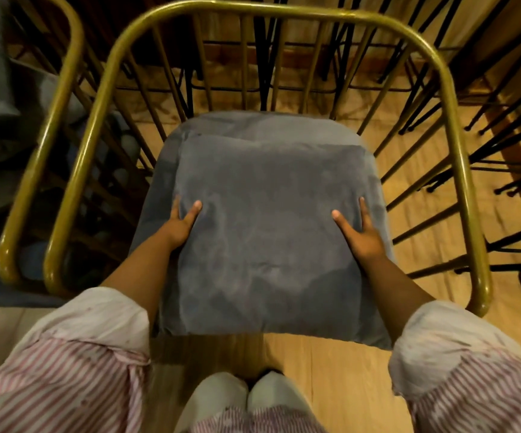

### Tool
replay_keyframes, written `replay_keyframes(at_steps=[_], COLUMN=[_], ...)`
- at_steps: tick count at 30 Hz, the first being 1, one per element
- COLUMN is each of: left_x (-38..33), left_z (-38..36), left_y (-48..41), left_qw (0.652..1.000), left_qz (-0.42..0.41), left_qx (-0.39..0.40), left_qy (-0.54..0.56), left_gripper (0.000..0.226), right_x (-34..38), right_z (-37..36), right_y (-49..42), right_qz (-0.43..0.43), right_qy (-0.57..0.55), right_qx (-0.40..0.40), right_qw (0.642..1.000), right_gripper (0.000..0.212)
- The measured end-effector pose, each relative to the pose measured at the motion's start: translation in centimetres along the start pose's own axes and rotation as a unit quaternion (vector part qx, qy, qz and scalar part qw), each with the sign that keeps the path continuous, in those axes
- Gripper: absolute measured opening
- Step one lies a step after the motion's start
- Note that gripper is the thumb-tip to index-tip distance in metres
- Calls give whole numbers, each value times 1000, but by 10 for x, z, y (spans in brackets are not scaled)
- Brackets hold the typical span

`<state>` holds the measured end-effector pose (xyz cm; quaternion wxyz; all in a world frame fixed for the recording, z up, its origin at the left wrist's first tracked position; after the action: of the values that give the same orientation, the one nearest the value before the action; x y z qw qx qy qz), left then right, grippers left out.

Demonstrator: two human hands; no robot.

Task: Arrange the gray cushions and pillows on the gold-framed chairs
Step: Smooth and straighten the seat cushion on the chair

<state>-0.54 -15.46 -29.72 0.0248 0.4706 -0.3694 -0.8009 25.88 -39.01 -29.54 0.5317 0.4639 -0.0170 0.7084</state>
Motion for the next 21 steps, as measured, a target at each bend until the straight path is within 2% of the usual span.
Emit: replay_keyframes(at_steps=[2, 5, 7, 8, 10, 13, 17, 20, 21], left_x=[8, 20, 15, 11, 6, -6, -50, -77, -78], left_z=[-2, -3, -8, -11, -18, -18, 0, 34, 47], left_y=[-4, 0, 12, 19, 33, 64, 115, 134, 134], left_qw=[1000, 988, 976, 973, 974, 974, 976, 979, 979], left_qz=[13, 53, 8, -19, -20, 14, -28, -71, -85], left_qx=[-11, -98, -145, -143, -104, -40, 32, 33, 26], left_qy=[-17, -107, -163, -180, -200, -222, -213, -189, -185], left_gripper=[79, 85, 78, 72, 67, 74, 76, 109, 111], right_x=[-4, -8, -4, 1, 12, 34, 92, 141, 159], right_z=[0, 0, 3, 6, 7, 5, 10, 11, 11], right_y=[-7, -14, -13, -11, -4, 19, 74, 109, 120], right_qz=[-14, -47, -58, -58, -35, 28, 125, 194, 219], right_qy=[24, 153, 219, 237, 250, 226, 251, 274, 275], right_qx=[13, 26, 24, 21, 21, 50, 119, 142, 144], right_qw=[1000, 987, 974, 970, 967, 972, 952, 931, 925], right_gripper=[106, 106, 100, 98, 93, 77, 59, 59, 58])
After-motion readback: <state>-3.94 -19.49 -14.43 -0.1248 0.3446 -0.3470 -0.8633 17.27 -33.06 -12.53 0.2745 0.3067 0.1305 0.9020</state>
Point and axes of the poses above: each hand's wrist, its own y-axis away from the middle knuckle, its own z-axis out of the back of the hand, x = y × z, the point moved 3 cm from there along -y, towards the middle knuckle, and after that the axes turned 9 degrees about y, right-handed, at the moved point
